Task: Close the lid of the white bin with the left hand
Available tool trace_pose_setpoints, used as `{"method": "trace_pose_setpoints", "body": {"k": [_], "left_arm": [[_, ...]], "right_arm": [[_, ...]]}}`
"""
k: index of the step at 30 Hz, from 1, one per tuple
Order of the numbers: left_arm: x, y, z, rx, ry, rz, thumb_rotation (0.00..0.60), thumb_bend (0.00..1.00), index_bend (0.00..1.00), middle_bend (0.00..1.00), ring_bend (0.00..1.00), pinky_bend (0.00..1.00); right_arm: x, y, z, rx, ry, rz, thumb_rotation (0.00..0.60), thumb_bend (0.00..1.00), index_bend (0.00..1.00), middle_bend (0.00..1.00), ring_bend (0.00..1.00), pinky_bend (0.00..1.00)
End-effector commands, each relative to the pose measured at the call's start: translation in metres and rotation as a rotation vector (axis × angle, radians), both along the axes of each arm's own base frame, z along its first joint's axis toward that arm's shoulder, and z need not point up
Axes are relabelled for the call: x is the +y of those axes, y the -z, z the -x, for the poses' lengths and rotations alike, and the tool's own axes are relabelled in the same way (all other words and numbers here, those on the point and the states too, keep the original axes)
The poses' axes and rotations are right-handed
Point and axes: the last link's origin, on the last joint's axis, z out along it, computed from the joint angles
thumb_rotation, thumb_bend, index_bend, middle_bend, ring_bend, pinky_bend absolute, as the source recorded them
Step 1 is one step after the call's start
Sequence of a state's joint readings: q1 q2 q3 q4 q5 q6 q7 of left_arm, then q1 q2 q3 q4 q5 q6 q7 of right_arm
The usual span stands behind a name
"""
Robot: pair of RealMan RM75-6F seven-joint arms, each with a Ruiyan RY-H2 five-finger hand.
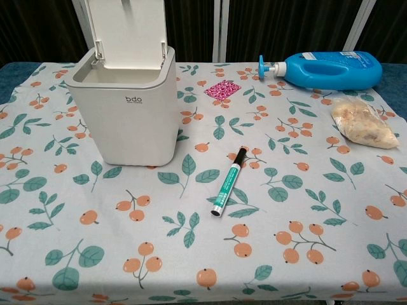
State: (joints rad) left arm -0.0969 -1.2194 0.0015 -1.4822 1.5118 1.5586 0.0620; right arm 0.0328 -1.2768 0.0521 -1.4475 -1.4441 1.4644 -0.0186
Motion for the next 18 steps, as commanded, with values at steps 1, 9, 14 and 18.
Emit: {"method": "trace_pose_setpoints", "body": {"k": [1,9,14,18], "left_arm": [[0.001,0.002,-0.001,-0.002,0.002,0.003,0.600,0.22,0.16,0.12,0.08,0.16],[0.005,0.004,-0.007,-0.024,0.015,0.020,0.600,0.22,0.16,0.12,0.08,0.16],[0.011,0.004,-0.010,-0.060,0.036,0.027,0.600,0.22,0.16,0.12,0.08,0.16],[0.021,0.004,-0.013,-0.093,0.063,0.042,0.600,0.23,0.16,0.12,0.08,0.16]], "right_arm": [[0.000,-0.001,0.002,-0.003,0.005,0.002,0.600,0.19,0.00,0.00,0.00,0.00],[-0.001,-0.003,0.002,-0.013,0.004,0.004,0.600,0.19,0.00,0.00,0.00,0.00],[-0.003,0.001,-0.003,-0.006,-0.007,-0.010,0.600,0.19,0.00,0.00,0.00,0.00],[-0.003,0.004,-0.003,0.008,-0.012,-0.033,0.600,0.19,0.00,0.00,0.00,0.00]]}}
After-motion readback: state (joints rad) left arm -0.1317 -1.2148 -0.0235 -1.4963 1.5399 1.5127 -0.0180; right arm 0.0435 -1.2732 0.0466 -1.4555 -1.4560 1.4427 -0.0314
